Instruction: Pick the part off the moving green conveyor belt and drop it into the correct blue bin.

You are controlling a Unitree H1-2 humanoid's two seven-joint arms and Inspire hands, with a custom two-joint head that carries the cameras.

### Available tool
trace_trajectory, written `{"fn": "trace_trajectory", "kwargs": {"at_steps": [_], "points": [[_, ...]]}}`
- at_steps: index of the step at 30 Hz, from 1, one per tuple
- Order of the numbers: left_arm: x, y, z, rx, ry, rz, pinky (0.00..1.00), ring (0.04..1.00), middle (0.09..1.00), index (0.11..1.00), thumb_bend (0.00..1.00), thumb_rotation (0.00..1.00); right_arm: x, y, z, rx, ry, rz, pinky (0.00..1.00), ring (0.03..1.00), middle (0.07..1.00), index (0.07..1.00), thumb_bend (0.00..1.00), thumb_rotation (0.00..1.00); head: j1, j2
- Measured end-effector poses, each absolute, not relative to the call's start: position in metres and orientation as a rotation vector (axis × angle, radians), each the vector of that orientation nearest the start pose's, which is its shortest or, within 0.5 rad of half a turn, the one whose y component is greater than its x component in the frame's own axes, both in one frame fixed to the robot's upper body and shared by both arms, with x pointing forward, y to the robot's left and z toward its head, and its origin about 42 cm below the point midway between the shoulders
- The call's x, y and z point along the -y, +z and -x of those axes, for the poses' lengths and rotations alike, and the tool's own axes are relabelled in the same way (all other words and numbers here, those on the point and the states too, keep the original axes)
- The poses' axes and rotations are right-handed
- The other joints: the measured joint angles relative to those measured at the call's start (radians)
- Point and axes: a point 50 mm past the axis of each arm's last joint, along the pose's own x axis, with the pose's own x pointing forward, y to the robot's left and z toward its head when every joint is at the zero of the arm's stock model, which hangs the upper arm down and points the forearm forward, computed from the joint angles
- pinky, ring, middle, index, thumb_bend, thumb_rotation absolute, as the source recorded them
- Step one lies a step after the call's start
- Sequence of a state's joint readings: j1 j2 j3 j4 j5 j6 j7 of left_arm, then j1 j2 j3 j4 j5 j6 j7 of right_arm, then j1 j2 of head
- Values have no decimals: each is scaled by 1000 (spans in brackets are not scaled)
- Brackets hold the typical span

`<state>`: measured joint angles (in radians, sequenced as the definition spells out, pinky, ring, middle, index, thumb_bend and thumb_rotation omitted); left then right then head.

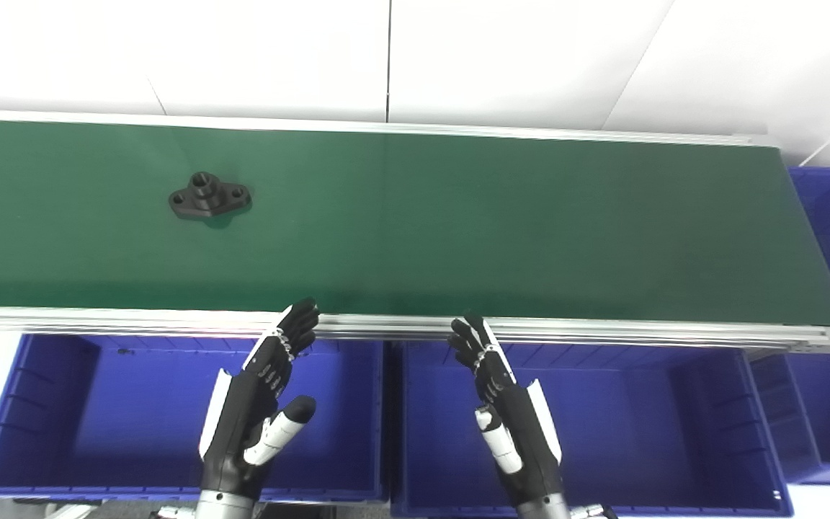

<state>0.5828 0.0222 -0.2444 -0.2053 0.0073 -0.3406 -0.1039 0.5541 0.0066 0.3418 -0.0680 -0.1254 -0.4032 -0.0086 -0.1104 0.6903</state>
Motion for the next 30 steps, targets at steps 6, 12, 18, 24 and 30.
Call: {"fn": "trace_trajectory", "kwargs": {"at_steps": [6,12,18,24,30], "points": [[-171,71,-86,-16,-184,64,885,901,889,870,834,732,137,47,-82,-45,202,-24,934,918,937,982,853,941,-3,0],[-171,68,-84,-27,-188,65,886,904,893,875,824,737,137,46,-82,-49,201,-29,947,925,939,983,861,929,2,-40],[-168,49,-80,-85,-198,69,856,883,869,844,829,715,141,26,-76,-122,208,-36,919,916,932,981,854,929,63,-175],[-161,38,-82,-84,-195,87,841,869,851,820,814,689,151,17,-78,-143,219,-12,905,910,929,980,844,939,93,-213],[-153,34,-87,-70,-188,105,828,852,835,801,810,689,156,17,-80,-144,214,-47,945,937,951,1000,858,952,129,-222]]}}
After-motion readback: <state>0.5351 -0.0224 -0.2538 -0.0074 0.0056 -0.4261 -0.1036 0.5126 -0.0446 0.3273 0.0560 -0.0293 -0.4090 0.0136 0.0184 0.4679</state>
